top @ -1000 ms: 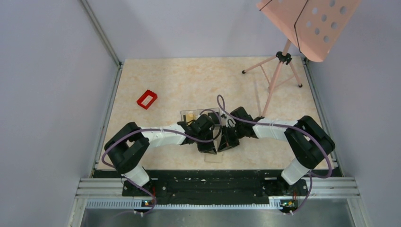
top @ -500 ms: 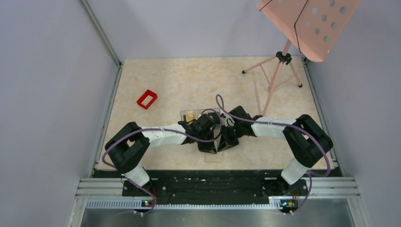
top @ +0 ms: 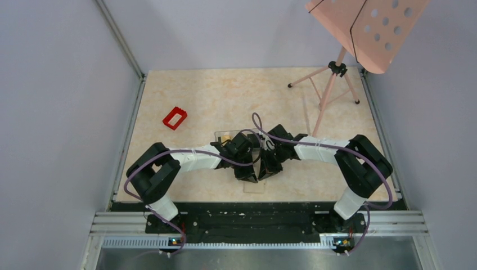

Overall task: Put the credit cards into the card holder
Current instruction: Close the card holder at the center of the board, then reset both arms

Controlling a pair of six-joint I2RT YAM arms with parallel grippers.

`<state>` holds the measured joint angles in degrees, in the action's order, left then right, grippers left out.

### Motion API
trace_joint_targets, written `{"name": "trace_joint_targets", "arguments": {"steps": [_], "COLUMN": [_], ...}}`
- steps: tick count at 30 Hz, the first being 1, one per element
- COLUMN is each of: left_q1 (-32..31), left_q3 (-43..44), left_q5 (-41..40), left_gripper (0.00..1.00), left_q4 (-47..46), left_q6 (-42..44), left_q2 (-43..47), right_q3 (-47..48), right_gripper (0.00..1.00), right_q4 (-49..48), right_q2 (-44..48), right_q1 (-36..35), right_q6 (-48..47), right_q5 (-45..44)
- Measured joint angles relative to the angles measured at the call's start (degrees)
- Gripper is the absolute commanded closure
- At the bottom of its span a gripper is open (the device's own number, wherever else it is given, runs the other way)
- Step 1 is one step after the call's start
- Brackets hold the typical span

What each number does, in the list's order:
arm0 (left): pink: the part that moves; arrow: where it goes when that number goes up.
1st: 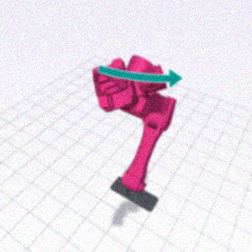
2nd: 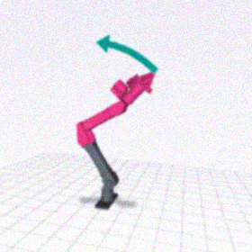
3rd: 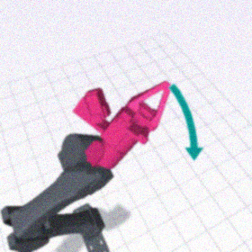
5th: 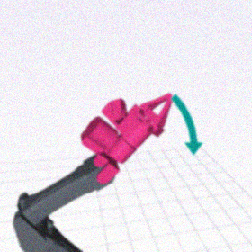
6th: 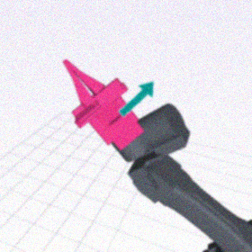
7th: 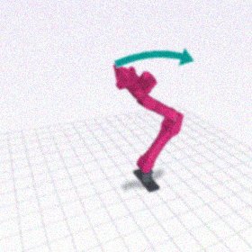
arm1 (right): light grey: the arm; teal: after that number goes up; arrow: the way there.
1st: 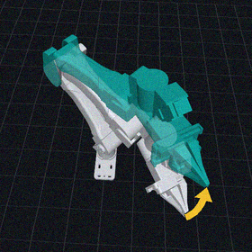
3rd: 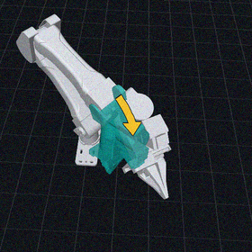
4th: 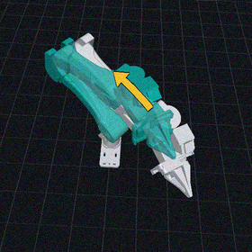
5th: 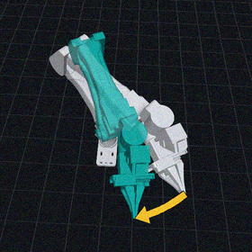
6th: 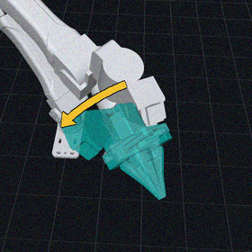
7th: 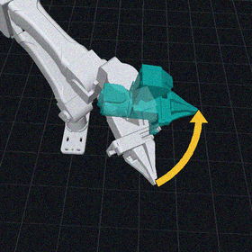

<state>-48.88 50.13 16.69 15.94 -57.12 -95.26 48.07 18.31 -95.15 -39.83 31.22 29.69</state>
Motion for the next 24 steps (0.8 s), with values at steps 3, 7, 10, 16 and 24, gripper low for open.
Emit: {"name": "trace_joint_targets", "arguments": {"steps": [3,7,10,16,24], "left_q1": [0.17,0.28,0.37,-0.26,1.33], "left_q3": [-0.11,-0.5,-0.66,-0.81,-3.45], "left_q5": [0.76,1.09,1.31,-1.86,-8.39], "left_gripper": [1.0,1.0,0.98,0.68,0.25], "left_q4": [-0.15,-0.66,-0.96,-1.4,-6.16], "left_q6": [-0.24,-0.52,-0.44,1.51,3.65], "left_q2": [-0.17,-0.15,-0.04,1.66,17.14], "right_q3": [1.29,2.32,2.56,2.64,3.5], "right_gripper": [1.0,1.0,1.0,0.89,0.3], "right_q4": [2.01,3.58,3.91,4.13,5.95], "right_q2": [-0.33,-0.22,0.04,1.84,13.86], "right_q1": [-0.96,-2.19,-2.58,-3.63,1.97], "right_q6": [-0.2,-0.31,-0.81,-1.73,-2.58], "right_q5": [-1.81,-4.22,-4.9,-7.78,-11.69]}}
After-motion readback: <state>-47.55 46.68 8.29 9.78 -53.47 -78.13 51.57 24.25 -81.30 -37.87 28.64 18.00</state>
